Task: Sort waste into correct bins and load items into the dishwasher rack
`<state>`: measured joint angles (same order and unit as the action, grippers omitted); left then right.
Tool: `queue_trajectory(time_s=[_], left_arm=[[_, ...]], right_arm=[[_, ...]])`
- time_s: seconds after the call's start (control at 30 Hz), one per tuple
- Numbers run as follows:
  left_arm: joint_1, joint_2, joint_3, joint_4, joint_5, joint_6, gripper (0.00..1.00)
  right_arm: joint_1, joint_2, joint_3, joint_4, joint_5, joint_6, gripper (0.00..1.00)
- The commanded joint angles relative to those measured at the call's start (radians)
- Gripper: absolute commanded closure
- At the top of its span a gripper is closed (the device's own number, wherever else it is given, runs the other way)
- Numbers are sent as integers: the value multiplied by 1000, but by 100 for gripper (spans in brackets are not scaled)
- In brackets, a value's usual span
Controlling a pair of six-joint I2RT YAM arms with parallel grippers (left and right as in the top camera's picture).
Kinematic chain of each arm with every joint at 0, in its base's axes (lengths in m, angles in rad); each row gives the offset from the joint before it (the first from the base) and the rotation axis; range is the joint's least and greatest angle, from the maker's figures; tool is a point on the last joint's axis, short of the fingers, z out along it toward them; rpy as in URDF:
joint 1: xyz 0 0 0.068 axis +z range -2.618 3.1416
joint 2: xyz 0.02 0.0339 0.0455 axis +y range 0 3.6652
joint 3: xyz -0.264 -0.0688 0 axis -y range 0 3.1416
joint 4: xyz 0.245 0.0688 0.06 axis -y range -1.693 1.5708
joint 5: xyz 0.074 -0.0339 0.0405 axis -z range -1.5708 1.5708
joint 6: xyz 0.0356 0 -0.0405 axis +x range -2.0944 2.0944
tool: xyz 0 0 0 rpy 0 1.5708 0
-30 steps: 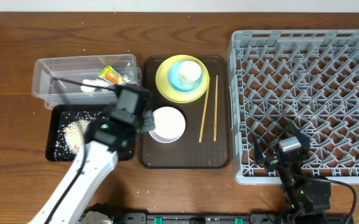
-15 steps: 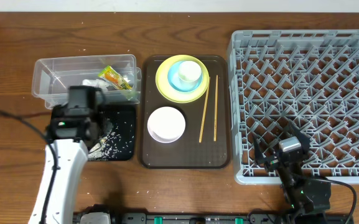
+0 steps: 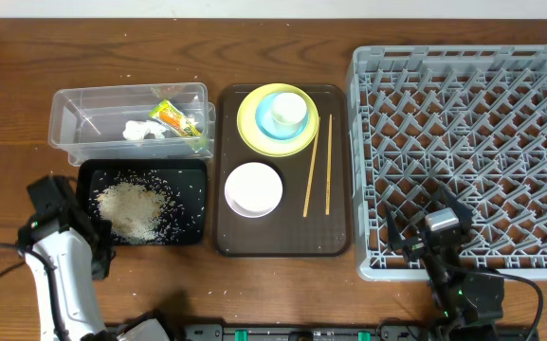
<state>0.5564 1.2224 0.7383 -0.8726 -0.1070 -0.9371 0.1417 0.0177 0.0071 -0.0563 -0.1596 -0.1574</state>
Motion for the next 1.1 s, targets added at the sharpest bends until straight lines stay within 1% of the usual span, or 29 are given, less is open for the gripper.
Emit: queue_trajectory(time_s=[0.0, 0.13, 0.3, 0.6, 0.73, 0.87, 1.07], left_arm=[[31, 1, -37, 18, 10, -37, 94], [31, 1, -57, 30, 10, -37, 94], [31, 1, -103, 54, 66, -37, 94], [31, 1, -196, 160, 121, -25, 94], [31, 1, -203, 222, 223, 27, 94], [31, 1, -205, 255, 235, 27, 93], [31, 1, -208, 261, 261, 27, 93]], right_arm=[[8, 2, -2, -4, -4, 19, 1], [8, 2, -2, -4, -4, 19, 1], [8, 2, -2, -4, -4, 19, 1], [8, 2, -2, -4, -4, 19, 1], [8, 2, -2, -4, -4, 19, 1], [8, 2, -2, -4, -4, 19, 1], [8, 2, -2, -4, -4, 19, 1]])
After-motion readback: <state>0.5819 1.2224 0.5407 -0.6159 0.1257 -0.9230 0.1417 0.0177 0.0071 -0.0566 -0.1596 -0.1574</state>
